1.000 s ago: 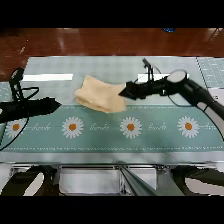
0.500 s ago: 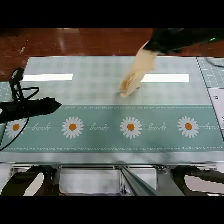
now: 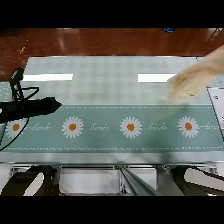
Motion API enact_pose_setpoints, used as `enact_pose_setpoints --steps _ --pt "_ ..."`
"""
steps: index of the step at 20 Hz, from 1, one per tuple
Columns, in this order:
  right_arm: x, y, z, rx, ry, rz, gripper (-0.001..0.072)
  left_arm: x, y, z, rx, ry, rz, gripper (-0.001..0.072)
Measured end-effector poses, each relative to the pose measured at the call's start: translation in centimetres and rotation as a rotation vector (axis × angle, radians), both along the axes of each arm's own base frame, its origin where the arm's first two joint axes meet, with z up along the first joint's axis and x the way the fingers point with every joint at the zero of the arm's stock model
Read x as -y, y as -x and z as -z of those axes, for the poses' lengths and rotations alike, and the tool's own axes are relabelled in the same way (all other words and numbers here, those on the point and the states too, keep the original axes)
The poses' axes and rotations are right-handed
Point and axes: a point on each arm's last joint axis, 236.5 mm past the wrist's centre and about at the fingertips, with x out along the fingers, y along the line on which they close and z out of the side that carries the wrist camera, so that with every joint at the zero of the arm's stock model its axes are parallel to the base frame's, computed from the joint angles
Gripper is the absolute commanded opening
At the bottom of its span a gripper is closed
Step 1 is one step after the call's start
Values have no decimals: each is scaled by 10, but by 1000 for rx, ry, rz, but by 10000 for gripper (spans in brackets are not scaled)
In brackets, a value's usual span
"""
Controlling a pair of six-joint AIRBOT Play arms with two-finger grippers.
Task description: Fold the shirts.
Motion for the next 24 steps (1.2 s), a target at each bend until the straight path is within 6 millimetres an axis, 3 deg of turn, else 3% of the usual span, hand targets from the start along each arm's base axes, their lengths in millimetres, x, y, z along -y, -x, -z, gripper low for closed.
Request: enact_pose_setpoints --steps 4,9,12,15,16,18,20,22,24 --pt "51 50 17 -102 -15 156 21 0 0 0 1 1 -1 19" --pt "103 138 66 -262 -84 448 22 0 -1 0 3 1 -2 19" --pt "122 203 93 -365 -83 665 23 0 -1 0 3 1 -2 19" --pt "121 262 119 -499 -38 834 25 0 -1 -1 5 1 -3 19" --pt "118 283 128 -557 -14 888 72 0 -2 -1 7 2 -5 19" --pt "109 322 145 -674 24 987 416 -1 -4 -2 15 2 -10 19" --pt "99 351 161 -777 49 1052 414 -2 -6 -3 27 1 -17 19" --pt "91 367 172 -840 57 1080 386 -4 -13 -7 57 -1 -34 19" --pt "93 368 177 -837 70 1084 124 -11 -28 -18 128 -10 -67 19"
